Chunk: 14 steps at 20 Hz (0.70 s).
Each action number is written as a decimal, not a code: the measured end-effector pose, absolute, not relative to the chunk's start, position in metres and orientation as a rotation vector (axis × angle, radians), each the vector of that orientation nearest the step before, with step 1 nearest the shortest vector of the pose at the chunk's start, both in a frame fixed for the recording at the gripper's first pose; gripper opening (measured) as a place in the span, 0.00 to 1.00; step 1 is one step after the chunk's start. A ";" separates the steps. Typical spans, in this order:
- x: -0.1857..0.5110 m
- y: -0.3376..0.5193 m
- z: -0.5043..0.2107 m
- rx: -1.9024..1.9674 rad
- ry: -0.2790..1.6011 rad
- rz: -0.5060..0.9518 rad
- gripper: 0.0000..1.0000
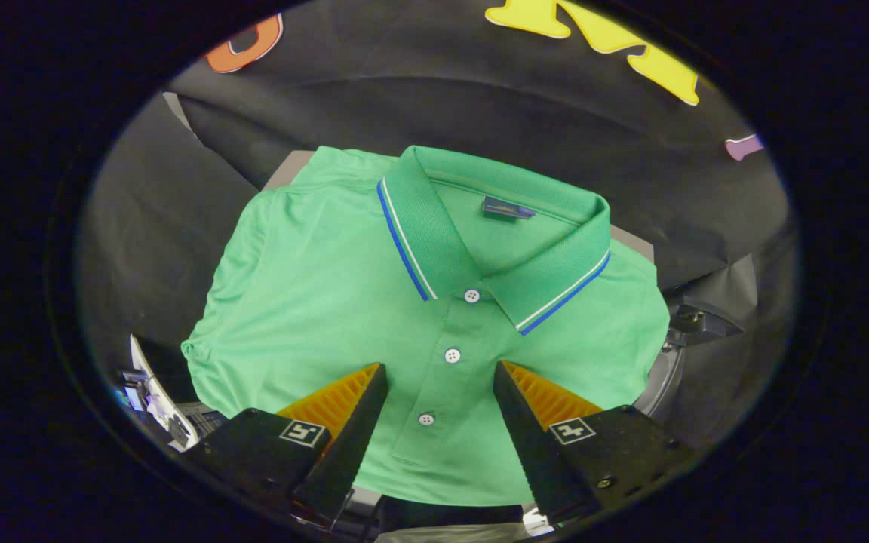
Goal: Put the clothes into the washing machine and then close the washing machine lid.
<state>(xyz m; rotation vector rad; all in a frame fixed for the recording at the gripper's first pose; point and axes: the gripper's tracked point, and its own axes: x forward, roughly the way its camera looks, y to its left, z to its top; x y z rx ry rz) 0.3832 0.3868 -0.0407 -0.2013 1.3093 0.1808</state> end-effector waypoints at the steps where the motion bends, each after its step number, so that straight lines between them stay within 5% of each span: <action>1: 0.383 0.386 -0.041 -0.204 1.309 0.189 0.89; 3: 0.387 0.379 -0.040 -0.206 1.302 0.197 0.82; 7: 0.392 0.369 -0.039 -0.158 1.266 0.187 0.26; 11: 0.381 0.355 -0.038 -0.077 1.322 0.206 0.09; 14: 0.373 0.340 -0.031 -0.060 1.315 0.226 0.07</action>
